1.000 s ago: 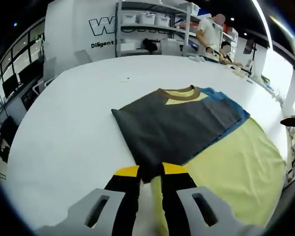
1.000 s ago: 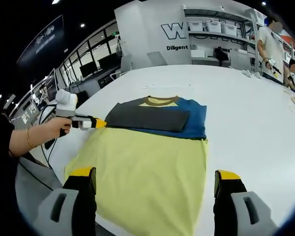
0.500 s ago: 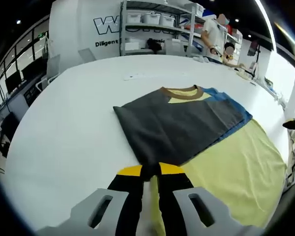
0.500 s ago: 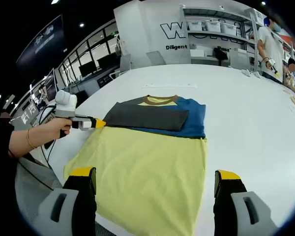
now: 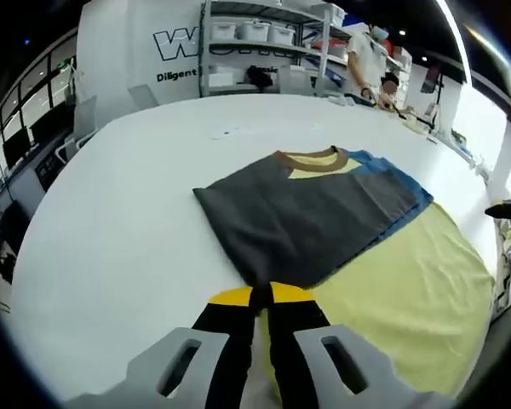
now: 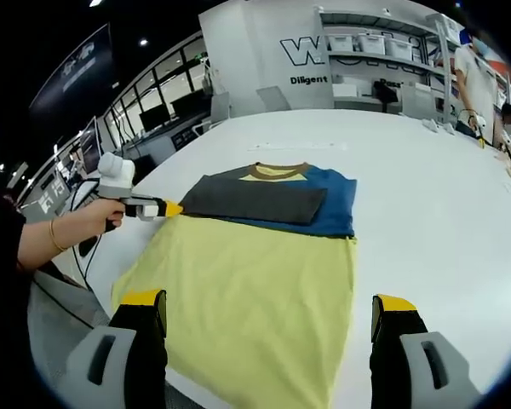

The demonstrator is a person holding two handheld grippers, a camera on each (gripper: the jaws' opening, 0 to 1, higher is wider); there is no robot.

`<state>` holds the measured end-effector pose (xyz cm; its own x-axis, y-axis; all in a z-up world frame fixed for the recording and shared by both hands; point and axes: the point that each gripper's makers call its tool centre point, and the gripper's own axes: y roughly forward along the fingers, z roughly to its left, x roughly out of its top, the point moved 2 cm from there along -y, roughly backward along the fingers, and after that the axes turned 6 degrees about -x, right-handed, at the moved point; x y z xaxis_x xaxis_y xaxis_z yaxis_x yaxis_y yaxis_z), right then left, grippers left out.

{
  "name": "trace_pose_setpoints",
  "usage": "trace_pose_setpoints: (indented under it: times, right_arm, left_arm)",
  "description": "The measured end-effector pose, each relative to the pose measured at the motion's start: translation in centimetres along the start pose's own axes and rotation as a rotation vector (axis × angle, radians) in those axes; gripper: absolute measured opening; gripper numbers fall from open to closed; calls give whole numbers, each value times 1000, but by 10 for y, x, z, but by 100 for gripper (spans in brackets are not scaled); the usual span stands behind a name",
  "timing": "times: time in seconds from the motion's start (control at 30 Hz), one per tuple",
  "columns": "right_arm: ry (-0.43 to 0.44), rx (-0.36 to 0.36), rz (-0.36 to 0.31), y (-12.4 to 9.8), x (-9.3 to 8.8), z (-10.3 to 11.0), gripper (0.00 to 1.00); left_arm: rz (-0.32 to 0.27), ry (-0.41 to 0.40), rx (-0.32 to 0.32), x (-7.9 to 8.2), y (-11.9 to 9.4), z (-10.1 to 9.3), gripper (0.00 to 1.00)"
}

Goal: Fold the garment on the visible template until the final outline fits inside the template.

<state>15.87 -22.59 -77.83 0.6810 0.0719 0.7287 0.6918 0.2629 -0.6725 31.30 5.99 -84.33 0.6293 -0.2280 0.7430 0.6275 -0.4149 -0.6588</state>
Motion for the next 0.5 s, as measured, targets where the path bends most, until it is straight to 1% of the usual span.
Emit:
trace_pose_setpoints:
  times: [0.1,0.17,0.23,0.3,0.43,0.5]
  right_arm:
    - [-3,7,3,1,-1,2,99]
    - [-4,13,6,2,-2,4,99]
    - [-6,16,7,2,-2,6,99]
    - [-4,19,7,3,-3,6,99]
    - [-7,26,12,4,-4,9,99]
    - [-9,29,12,6,-3,9,99]
  left_arm:
    - [1,-25,14,-2,-3,12,5]
    - [1,-19,11,-2,-4,17,5]
    - [1,-39,11,-4,-7,23,6]
    - [4,-31,28,-5,-10,28,6]
    - [8,-10,22,-6,-14,33,6]
    - [11,-6,36,-7,-17,40,6]
